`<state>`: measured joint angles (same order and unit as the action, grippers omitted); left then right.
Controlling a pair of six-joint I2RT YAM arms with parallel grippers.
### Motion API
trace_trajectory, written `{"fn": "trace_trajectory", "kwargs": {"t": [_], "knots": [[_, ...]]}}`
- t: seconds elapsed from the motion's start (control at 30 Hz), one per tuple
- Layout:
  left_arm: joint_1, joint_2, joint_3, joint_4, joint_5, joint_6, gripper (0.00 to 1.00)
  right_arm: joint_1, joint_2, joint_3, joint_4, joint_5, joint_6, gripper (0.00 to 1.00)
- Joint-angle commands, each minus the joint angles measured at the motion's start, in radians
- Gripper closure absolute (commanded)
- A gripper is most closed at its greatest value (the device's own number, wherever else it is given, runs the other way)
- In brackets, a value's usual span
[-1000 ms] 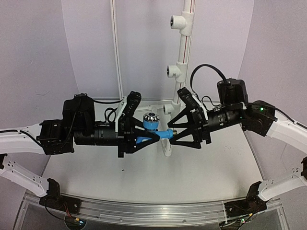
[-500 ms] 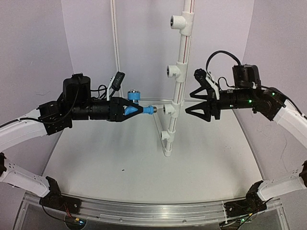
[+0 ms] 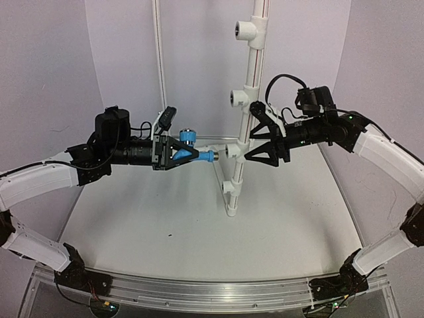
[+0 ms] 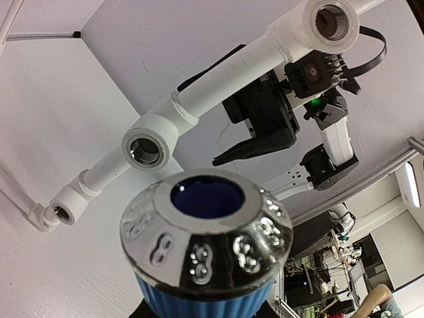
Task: Install the water faucets
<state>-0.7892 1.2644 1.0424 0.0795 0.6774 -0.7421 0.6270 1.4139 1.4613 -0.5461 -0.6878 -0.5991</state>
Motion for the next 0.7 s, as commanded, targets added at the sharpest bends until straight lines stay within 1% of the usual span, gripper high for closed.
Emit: {"fn": "trace_trajectory", "kwargs": {"t": [0.0,0.17,0.33,0.5,0.57,0.67], "knots": [[0.024,-0.002,-0.019,0.167,0.028,0.01,1.0,-0.002,0.027,0.025,0.002,-0.068,0.024,0.29],[0.036,0.045,-0.019,0.215,0.074,0.014,1.0,-0.003,0.051,0.02,0.008,-0.098,0.016,0.3],[0.058,0.084,-0.033,0.293,0.122,-0.017,1.0,-0.01,0.075,0.032,0.012,-0.131,0.033,0.3],[0.071,0.094,-0.06,0.365,0.144,-0.052,1.0,-0.075,0.054,-0.004,0.034,-0.24,0.074,0.3],[0.078,0.093,-0.067,0.379,0.149,-0.056,1.0,-0.077,0.049,-0.023,0.051,-0.263,0.077,0.29],[0.092,0.092,-0.079,0.388,0.157,-0.063,1.0,-0.077,0.07,-0.02,0.108,-0.3,0.127,0.28]]}}
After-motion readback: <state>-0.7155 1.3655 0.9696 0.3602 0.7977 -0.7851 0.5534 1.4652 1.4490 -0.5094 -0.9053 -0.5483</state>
